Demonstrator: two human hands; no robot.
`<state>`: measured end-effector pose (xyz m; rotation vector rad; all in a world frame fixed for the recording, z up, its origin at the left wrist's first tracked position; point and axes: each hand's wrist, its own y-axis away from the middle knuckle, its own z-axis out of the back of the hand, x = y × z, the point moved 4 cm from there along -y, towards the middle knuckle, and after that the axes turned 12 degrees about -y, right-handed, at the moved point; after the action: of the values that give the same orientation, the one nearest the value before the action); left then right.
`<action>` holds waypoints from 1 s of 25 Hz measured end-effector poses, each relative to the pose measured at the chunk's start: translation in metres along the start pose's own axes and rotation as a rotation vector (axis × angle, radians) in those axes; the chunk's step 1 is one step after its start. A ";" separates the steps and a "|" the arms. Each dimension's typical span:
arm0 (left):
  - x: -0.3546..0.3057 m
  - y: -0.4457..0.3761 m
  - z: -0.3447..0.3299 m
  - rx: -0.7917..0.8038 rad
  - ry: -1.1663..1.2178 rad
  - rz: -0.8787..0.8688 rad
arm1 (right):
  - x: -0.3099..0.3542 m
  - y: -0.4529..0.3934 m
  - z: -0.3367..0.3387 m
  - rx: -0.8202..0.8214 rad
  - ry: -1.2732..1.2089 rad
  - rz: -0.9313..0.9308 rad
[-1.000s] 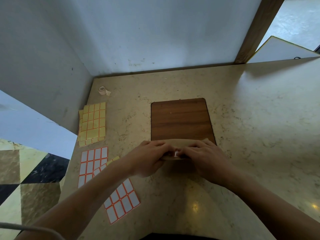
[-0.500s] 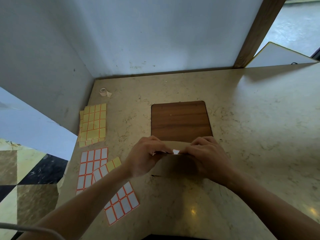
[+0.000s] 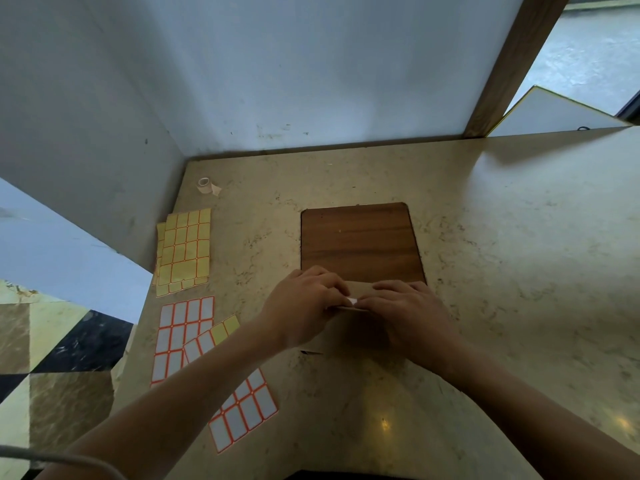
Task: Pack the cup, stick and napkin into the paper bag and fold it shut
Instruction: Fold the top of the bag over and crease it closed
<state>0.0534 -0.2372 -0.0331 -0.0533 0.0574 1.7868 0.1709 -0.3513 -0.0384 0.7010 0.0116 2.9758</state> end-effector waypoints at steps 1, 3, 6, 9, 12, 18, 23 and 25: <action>0.001 0.002 0.000 -0.047 0.019 0.005 | 0.001 0.001 0.002 -0.021 -0.001 0.007; 0.002 0.005 -0.001 -0.126 0.056 0.035 | 0.000 0.005 0.005 -0.085 -0.033 0.023; 0.000 0.010 -0.002 -0.192 0.104 0.074 | -0.002 0.009 0.008 -0.150 -0.102 0.061; 0.003 0.015 0.001 -0.215 0.158 0.122 | -0.002 0.010 0.013 -0.213 -0.129 0.073; 0.015 0.024 0.001 -0.219 0.228 0.173 | -0.009 0.016 0.017 -0.255 -0.131 0.026; 0.051 0.055 -0.010 -0.266 0.460 0.410 | -0.045 0.040 0.030 -0.406 -0.466 -0.247; 0.067 0.069 -0.026 -0.283 0.646 0.541 | -0.056 0.053 0.019 -0.486 -0.913 -0.479; 0.068 0.068 -0.031 -0.299 0.681 0.515 | -0.055 0.058 0.016 -0.518 -1.017 -0.521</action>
<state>-0.0280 -0.1875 -0.0675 -0.9324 0.3145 2.1997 0.2226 -0.4143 -0.0470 1.6675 -0.5153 1.7506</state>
